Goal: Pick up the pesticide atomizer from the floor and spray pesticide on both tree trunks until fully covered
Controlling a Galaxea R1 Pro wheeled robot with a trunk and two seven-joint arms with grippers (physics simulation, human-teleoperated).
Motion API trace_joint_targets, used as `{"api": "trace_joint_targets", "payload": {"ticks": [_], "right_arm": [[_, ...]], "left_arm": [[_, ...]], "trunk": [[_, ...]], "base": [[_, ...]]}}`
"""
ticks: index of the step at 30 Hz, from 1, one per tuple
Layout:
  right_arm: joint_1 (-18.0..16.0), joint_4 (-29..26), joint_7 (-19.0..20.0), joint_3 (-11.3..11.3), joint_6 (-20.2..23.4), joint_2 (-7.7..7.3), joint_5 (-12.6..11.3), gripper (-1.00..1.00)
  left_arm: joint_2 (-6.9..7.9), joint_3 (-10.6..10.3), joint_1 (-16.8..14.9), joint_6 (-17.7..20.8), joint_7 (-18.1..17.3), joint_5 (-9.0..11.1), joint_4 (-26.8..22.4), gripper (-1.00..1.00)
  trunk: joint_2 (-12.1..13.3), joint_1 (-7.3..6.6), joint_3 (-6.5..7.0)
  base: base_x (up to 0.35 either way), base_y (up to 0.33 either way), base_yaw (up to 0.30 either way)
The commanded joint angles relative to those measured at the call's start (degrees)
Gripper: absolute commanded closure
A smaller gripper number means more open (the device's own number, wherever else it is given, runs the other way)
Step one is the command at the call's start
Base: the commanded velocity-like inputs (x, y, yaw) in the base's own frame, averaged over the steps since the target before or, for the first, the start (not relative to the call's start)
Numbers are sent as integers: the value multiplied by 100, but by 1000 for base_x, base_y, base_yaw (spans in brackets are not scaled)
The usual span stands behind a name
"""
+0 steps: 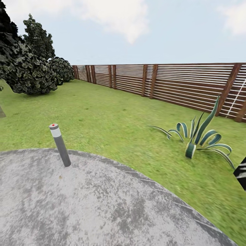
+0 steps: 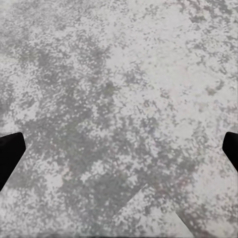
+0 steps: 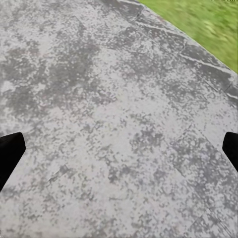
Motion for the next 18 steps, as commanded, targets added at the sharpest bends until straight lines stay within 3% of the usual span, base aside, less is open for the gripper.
{"api": "trace_joint_targets", "payload": {"ticks": [1,18], "right_arm": [[-2,2,-3,0,-17,-1,8,-100],[-2,2,-3,0,-17,-1,9,-100]], "left_arm": [[2,-1,-5,-19,-6,21,6,-100],[4,4,-5,-19,-6,21,7,-100]], "trunk": [[-44,22,-30],[-726,396,-432]], "base": [[0,0,228],[0,0,228]]}}
